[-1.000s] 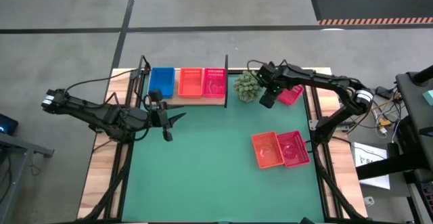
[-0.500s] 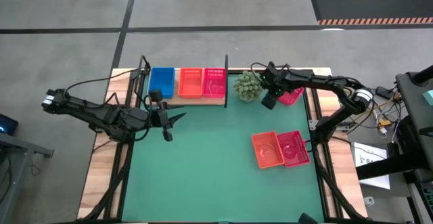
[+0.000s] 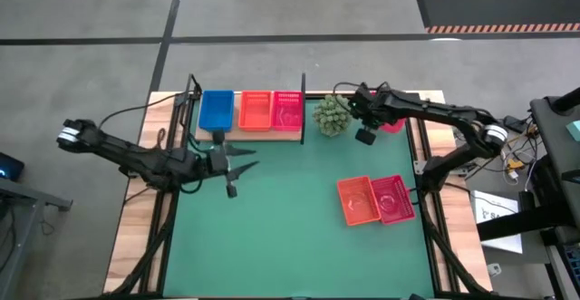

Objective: Stack baskets on shelf by color
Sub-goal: Stack the top red bin on the red bin on the shelf

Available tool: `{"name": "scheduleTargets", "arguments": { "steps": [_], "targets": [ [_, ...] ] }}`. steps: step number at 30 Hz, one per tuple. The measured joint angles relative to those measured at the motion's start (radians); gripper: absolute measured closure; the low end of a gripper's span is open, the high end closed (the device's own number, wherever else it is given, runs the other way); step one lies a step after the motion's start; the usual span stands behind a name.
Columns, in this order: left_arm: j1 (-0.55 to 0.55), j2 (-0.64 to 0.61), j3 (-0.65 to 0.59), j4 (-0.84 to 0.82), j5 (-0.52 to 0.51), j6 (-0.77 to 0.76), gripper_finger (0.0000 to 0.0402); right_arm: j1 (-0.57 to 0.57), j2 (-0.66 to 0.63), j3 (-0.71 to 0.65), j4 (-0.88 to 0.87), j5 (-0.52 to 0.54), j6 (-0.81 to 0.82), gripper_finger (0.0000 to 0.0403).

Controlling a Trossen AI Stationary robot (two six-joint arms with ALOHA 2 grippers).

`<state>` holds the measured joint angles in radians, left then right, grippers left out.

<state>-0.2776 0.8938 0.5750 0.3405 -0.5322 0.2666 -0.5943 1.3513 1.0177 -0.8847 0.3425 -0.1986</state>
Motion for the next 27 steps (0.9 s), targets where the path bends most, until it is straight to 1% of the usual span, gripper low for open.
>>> {"name": "scheduleTargets", "arguments": {
  "steps": [1,3,7,13,21,23,27],
  "targets": [
    [-0.001,0.014,-0.021,0.068,0.021,0.001,0.0292,0.007,-0.018,0.022,-0.024,-0.001,-0.002,0.0392],
    [0.0,0.04,-0.051,0.158,0.028,0.001,0.0292,0.017,-0.058,0.072,-0.064,-0.001,-0.016,0.0393],
    [0.004,0.084,-0.073,0.256,0.018,0.002,0.0292,0.031,-0.137,0.179,-0.1,0.001,-0.062,0.0392],
    [0.004,0.122,-0.062,0.283,0.008,0.002,0.0292,0.076,-0.212,0.318,-0.092,-0.001,-0.159,0.0391],
    [0.004,0.13,-0.064,0.305,0.003,0.001,0.0292,0.241,-0.199,0.445,-0.083,-0.009,-0.268,0.0391],
    [0.004,0.13,-0.068,0.305,0.003,0.002,0.0292,0.282,-0.187,0.482,-0.083,-0.047,-0.297,0.0391],
    [0.004,0.13,-0.069,0.306,0.0,0.035,0.0292,0.339,-0.153,0.553,-0.075,-0.204,-0.384,0.0391]
  ]
}}
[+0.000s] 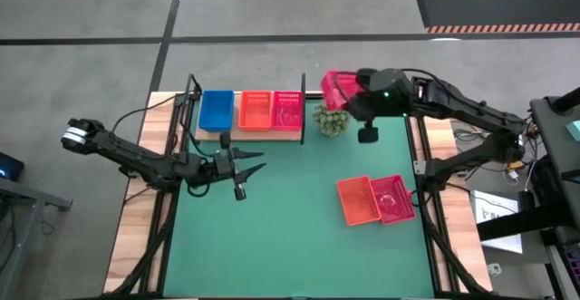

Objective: Stack baskets on shelf by color
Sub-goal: Stack the top red bin on the red bin on the shelf

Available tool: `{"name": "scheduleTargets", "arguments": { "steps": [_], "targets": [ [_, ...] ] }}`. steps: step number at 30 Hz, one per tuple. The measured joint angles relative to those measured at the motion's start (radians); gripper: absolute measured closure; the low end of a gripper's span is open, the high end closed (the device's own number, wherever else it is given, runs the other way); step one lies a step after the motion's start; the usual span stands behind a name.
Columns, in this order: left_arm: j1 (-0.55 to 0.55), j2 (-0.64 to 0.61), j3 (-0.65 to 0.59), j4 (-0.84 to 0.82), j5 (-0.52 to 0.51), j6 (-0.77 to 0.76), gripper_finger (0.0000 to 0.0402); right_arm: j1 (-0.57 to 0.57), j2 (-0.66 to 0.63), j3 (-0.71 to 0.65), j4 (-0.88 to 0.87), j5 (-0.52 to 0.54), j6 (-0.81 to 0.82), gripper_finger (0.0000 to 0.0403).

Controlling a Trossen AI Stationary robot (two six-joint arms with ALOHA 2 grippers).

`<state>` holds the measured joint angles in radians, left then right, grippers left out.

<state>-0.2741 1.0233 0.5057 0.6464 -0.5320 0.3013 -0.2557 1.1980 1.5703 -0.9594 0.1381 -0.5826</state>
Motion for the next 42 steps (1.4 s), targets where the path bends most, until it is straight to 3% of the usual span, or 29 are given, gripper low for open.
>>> {"name": "scheduleTargets", "arguments": {
  "steps": [7,11,13,23,30,42],
  "targets": [
    [0.0,0.0,-0.002,0.0,0.0,0.025,0.0292,0.06,0.09,0.091,0.007,-0.247,-0.125,0.0391],
    [0.0,-0.003,0.008,0.0,0.0,0.03,0.0292,0.102,0.16,0.093,-0.006,-0.547,-0.412,0.0391],
    [0.0,-0.013,0.011,0.0,0.0,0.03,0.0292,0.138,0.2,0.084,-0.008,-0.636,-0.516,0.0391],
    [-0.001,-0.131,0.009,-0.001,0.0,0.024,0.0292,0.294,0.467,0.05,0.032,-0.615,-0.62,0.0393],
    [-0.003,-0.121,-0.023,-0.008,0.023,-0.034,0.0292,0.348,0.641,0.053,0.052,-0.332,-0.697,0.0394],
    [-0.003,-0.044,-0.018,0.002,0.024,-0.037,0.0292,0.35,0.684,0.052,0.058,-0.281,-0.747,0.0378]
  ]
}}
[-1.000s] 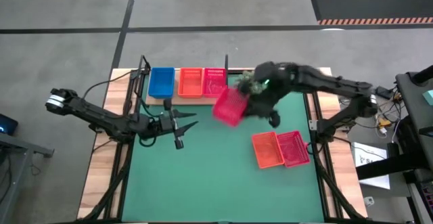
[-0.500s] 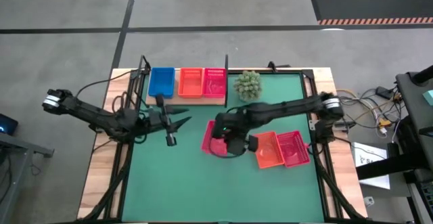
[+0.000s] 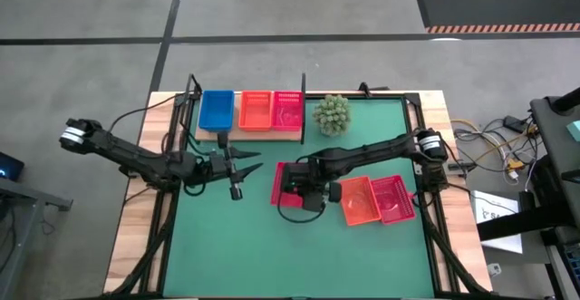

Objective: Stack baskets on shelf by color
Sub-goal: Stack the top red bin on the red bin on the shelf

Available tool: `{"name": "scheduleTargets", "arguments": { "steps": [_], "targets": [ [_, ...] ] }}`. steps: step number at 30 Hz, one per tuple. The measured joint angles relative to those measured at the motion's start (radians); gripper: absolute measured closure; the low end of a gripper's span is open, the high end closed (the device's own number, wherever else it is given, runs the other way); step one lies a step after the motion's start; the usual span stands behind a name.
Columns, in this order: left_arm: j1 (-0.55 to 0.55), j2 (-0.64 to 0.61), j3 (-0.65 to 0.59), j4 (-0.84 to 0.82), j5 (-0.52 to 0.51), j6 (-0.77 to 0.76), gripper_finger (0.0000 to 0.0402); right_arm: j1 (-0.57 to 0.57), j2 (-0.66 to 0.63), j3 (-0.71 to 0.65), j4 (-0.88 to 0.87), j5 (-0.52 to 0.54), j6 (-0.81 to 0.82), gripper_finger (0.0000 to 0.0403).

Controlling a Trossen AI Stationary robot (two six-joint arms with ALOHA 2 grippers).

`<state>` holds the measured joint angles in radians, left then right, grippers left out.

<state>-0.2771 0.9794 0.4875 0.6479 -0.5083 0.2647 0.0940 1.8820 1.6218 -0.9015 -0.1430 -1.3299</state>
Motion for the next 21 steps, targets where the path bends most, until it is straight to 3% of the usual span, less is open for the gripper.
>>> {"name": "scheduleTargets", "arguments": {
  "steps": [7,13,21],
  "targets": [
    [0.0,0.002,-0.001,-0.002,0.0,-0.024,0.0292,-0.003,0.0,-0.001,-0.005,0.051,0.031,0.031],
    [0.0,0.009,0.002,-0.003,0.006,-0.051,0.0292,0.0,-0.048,0.006,-0.059,0.117,0.168,0.0264],
    [-0.024,0.065,0.01,-0.003,0.034,-0.149,0.0292,0.017,-0.226,-0.02,-0.17,0.084,0.555,0.0276]
  ]
}}
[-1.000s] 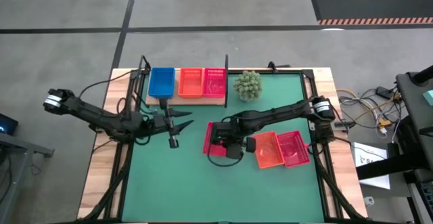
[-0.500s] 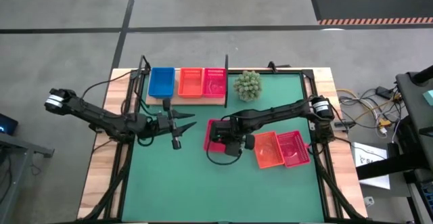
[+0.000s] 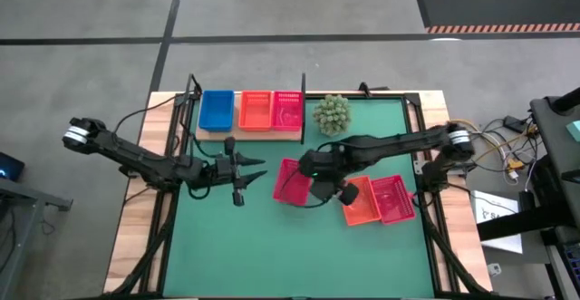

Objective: Stack baskets on shelf by color
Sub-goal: Stack the top red bin on the red bin on the shelf

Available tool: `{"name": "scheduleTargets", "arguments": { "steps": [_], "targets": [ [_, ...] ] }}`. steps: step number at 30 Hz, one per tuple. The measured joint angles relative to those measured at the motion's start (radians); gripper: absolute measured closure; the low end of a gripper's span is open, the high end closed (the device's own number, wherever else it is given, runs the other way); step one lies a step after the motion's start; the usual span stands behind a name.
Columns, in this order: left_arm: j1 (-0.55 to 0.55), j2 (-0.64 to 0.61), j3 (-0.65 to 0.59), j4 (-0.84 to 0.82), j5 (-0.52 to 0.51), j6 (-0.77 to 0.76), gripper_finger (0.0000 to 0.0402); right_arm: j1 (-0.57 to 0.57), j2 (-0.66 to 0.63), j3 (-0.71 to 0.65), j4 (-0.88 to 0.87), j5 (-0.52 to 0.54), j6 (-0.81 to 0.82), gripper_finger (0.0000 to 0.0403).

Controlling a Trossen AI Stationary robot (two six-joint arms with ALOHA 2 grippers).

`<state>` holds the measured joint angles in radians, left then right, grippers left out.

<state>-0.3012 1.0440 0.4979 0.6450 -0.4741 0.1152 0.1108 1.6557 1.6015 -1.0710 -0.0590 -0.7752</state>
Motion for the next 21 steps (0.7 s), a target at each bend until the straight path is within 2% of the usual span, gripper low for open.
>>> {"name": "scheduleTargets", "arguments": {
  "steps": [5,12,14,18,21],
  "targets": [
    [-0.048,0.081,0.037,-0.004,0.033,-0.054,0.0292,0.044,-0.153,-0.133,0.052,-0.026,0.157,0.0304],
    [-0.124,0.252,0.137,-0.031,0.048,-0.11,0.0292,0.117,-0.375,-0.423,0.377,-0.01,0.262,0.0345],
    [-0.125,0.298,0.188,-0.142,0.049,-0.145,0.0292,0.136,-0.42,-0.49,0.469,0.031,0.278,0.0354],
    [-0.107,0.397,0.337,-0.549,0.055,-0.32,0.0292,0.158,-0.488,-0.588,0.579,0.129,0.283,0.0367],
    [-0.097,0.483,0.443,-0.781,0.076,-0.365,0.0292,0.16,-0.524,-0.655,0.687,0.141,0.285,0.0373]
  ]
}}
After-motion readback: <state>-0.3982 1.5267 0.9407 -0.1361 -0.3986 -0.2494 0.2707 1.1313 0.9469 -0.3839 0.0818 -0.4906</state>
